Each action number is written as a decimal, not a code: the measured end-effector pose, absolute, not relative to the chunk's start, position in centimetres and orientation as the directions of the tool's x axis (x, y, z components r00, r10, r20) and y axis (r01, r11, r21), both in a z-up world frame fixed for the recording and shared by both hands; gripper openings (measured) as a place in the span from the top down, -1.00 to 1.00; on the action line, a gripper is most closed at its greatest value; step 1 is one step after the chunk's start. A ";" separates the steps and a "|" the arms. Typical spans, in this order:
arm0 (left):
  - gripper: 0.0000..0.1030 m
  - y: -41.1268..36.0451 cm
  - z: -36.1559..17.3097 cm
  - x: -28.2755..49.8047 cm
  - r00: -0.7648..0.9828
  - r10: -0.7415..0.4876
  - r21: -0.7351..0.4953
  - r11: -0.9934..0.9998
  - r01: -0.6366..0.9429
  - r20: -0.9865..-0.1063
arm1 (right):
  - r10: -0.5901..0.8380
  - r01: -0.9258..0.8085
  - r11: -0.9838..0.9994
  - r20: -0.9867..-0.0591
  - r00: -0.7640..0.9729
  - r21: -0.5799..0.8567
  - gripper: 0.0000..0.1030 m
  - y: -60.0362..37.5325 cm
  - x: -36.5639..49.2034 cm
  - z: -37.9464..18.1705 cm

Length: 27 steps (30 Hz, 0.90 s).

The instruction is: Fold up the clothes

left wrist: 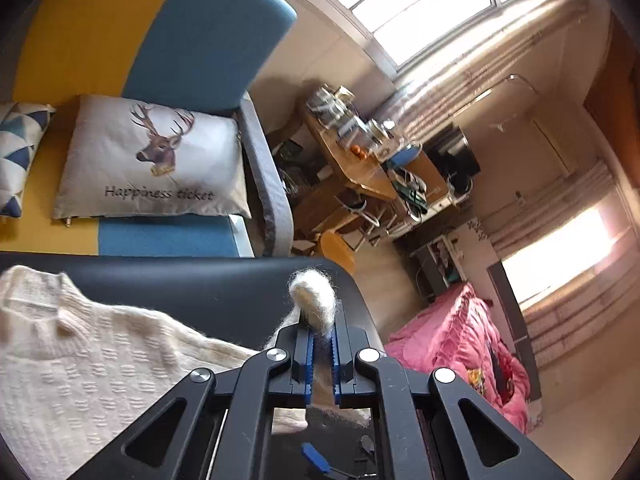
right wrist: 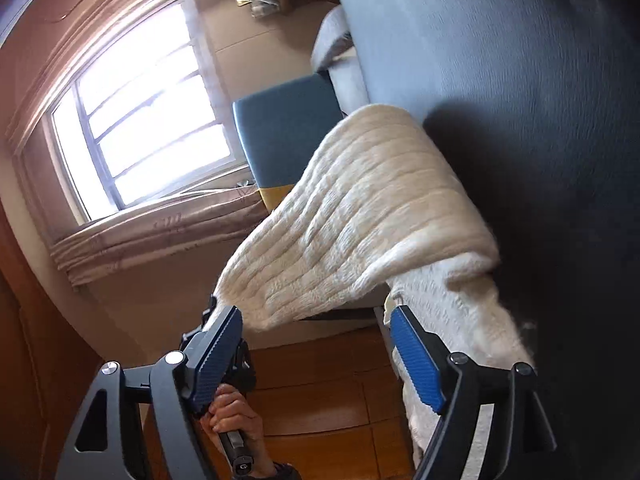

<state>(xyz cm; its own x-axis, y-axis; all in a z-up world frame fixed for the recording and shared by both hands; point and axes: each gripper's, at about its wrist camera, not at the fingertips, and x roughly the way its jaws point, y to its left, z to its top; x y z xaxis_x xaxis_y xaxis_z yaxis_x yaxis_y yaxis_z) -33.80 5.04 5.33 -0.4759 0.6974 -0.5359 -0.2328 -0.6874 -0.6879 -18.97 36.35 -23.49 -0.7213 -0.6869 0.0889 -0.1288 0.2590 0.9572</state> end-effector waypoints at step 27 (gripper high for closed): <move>0.87 -22.6 -14.4 -27.3 -0.436 0.502 -0.625 -0.755 0.200 -0.747 | -0.572 -0.191 -0.558 -0.541 -0.616 0.807 -0.09 27.1 -24.6 -21.7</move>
